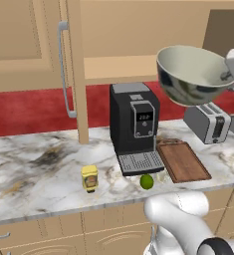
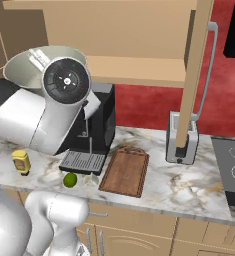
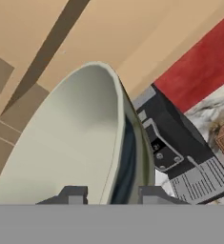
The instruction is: Open the cabinet. Place the bowl and condiment on the counter. Then place the lime and garlic on the cutting board.
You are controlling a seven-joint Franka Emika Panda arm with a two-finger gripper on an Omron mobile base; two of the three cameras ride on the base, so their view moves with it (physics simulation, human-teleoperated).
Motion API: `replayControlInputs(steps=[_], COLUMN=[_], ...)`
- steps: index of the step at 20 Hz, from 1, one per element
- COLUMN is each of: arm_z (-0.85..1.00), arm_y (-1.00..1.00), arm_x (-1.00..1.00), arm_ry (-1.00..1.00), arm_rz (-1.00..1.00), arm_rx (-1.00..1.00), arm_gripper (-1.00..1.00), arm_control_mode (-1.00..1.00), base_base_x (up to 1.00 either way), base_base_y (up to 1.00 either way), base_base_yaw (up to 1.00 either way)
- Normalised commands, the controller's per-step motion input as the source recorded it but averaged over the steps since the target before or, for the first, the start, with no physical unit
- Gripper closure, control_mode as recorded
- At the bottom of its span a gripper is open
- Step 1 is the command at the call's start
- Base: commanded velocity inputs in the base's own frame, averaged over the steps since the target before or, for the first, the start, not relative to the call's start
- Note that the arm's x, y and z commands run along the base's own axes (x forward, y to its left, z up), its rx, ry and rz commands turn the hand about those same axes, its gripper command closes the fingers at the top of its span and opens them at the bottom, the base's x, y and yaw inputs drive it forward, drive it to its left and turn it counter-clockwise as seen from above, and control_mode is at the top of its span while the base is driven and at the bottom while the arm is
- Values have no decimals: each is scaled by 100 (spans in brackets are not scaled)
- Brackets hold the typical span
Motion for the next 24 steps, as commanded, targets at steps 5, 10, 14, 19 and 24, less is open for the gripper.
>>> replayControlInputs(steps=[5, 10, 14, 19, 24], arm_z=[-45, -48, -71, -64, -50], arm_y=[50, 41, 73, 53, 42], arm_x=[-59, -64, -11, -8, -27], arm_ry=[14, 19, 17, 17, 11], arm_rz=[12, 2, -4, -6, -3], arm_rx=[-1, -3, -7, -2, 0], arm_gripper=[100, 100, 100, 100, 100], arm_control_mode=[-100, -100, -100, -100, -100], base_base_x=[0, 0, 0, 0, 0], base_base_y=[0, 0, 0, 0, 0], base_base_yaw=[0, 0, 0, 0, 0])
